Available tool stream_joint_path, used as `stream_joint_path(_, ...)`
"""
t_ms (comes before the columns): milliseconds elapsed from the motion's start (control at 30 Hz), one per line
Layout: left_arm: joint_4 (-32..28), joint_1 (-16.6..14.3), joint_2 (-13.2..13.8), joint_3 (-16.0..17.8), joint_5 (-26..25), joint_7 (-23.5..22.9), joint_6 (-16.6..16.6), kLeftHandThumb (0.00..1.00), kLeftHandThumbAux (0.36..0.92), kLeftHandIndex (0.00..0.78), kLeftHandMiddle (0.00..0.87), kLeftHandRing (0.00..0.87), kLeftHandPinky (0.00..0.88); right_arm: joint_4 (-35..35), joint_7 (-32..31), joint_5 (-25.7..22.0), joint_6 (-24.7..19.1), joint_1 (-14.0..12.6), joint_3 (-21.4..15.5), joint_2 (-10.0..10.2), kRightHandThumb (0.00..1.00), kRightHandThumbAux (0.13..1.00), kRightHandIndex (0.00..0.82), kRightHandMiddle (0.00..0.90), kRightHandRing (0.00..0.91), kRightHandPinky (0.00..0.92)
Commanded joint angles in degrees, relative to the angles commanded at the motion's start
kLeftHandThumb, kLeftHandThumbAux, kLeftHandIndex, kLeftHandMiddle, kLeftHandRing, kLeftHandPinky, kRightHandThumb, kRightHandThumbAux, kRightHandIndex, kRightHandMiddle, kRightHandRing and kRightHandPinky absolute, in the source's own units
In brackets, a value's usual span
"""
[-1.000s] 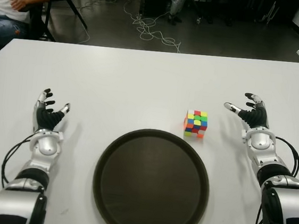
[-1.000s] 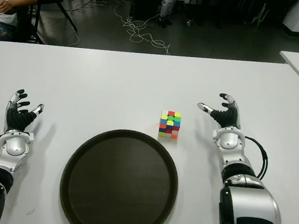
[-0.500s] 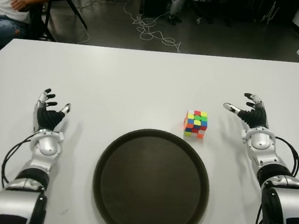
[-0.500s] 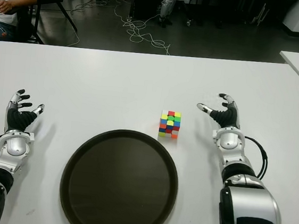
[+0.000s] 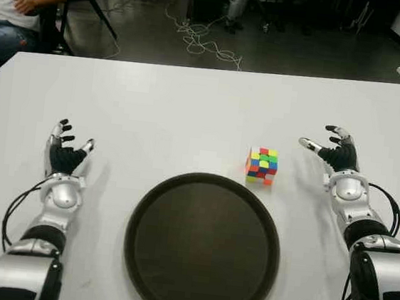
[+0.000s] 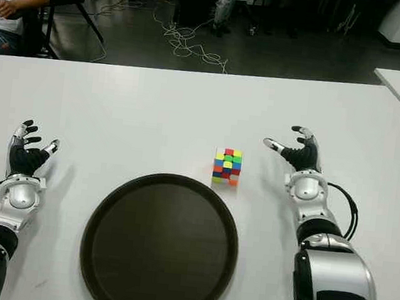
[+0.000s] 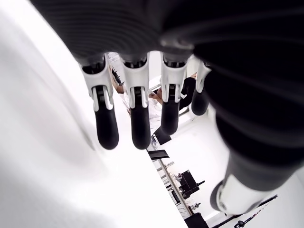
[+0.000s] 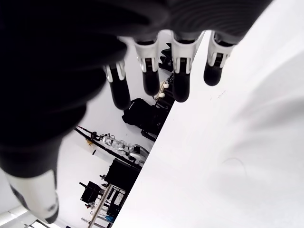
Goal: Pick up the Rubik's Cube and put it in the plate
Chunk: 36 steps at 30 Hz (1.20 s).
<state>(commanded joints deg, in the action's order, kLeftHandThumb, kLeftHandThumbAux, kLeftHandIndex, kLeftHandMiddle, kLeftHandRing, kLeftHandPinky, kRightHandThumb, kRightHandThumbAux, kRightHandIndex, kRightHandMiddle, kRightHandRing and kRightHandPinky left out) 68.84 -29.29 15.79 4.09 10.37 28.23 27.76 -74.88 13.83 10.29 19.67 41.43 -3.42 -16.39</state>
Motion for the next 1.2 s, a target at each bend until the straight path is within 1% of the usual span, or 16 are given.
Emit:
stream_joint_path(133, 0.0, 0.0, -0.1, 0.1, -0.1, 0.0, 0.0, 0.037, 0.749, 0.116, 0.186, 0.212, 0.256, 0.1, -0.1, -0.1, 0.2, 0.0, 0.0, 0.0, 0.000, 0.693, 0.236, 0.141, 0.132, 0.106)
stream_joint_path(233, 0.0, 0.0, -0.1, 0.1, -0.2, -0.1, 0.0, 0.034, 0.747, 0.114, 0.176, 0.195, 0.220, 0.2, -0.2, -0.2, 0.5, -0.1, -0.2, 0.0, 0.000, 0.695, 0.234, 0.133, 0.126, 0.107)
stream_joint_path(433, 0.1, 0.1, 0.0, 0.2, -0.3, -0.1, 0.1, 0.070, 0.745, 0.121, 0.172, 0.184, 0.202, 0.5, -0.5, -1.0, 1.4, -0.3, -0.8, 0.2, 0.000, 0.697, 0.257, 0.136, 0.113, 0.084)
stream_joint_path(633, 0.2, 0.0, 0.0, 0.1, 0.0, 0.1, 0.1, 0.056, 0.740, 0.111, 0.162, 0.180, 0.201, 0.7, -1.2, -0.9, 2.3, -0.3, -0.6, 0.2, 0.000, 0.692, 0.206, 0.123, 0.094, 0.076)
stream_joint_path(733, 0.2, 0.0, 0.0, 0.2, -0.1, 0.2, 0.2, 0.059, 0.740, 0.114, 0.166, 0.186, 0.217, 1.0, -1.8, -0.6, 3.1, -0.3, -0.3, 0.3, 0.000, 0.697, 0.186, 0.115, 0.087, 0.070)
stream_joint_path(833, 0.2, 0.1, 0.0, 0.2, -0.1, 0.1, 0.4, 0.067, 0.738, 0.113, 0.164, 0.189, 0.226, 1.9, -2.3, -0.2, 4.9, -0.4, 0.4, 0.4, 0.002, 0.715, 0.179, 0.115, 0.081, 0.059)
stream_joint_path(1000, 0.2, 0.1, 0.0, 0.2, -0.2, -0.1, 0.6, 0.061, 0.740, 0.114, 0.198, 0.229, 0.263, 5.1, -2.7, 0.8, 8.8, -1.2, 2.1, 0.4, 0.000, 0.743, 0.152, 0.115, 0.076, 0.063)
stream_joint_path(1100, 0.2, 0.1, 0.0, 0.2, -0.2, -0.1, 0.6, 0.058, 0.742, 0.113, 0.201, 0.228, 0.255, 6.9, -3.3, 1.5, 11.1, -2.1, 3.2, 0.1, 0.000, 0.764, 0.135, 0.109, 0.073, 0.070)
stream_joint_path(1167, 0.2, 0.0, 0.0, 0.2, -0.1, -0.1, 0.6, 0.057, 0.743, 0.113, 0.197, 0.220, 0.244, 7.3, -3.6, 1.7, 12.0, -2.4, 3.5, -0.2, 0.000, 0.776, 0.127, 0.108, 0.074, 0.072)
stream_joint_path(1200, 0.2, 0.0, 0.0, 0.1, -0.1, -0.1, 0.5, 0.059, 0.739, 0.113, 0.189, 0.210, 0.239, 7.6, -3.9, 2.0, 13.0, -2.7, 3.9, -0.5, 0.000, 0.777, 0.127, 0.114, 0.083, 0.078)
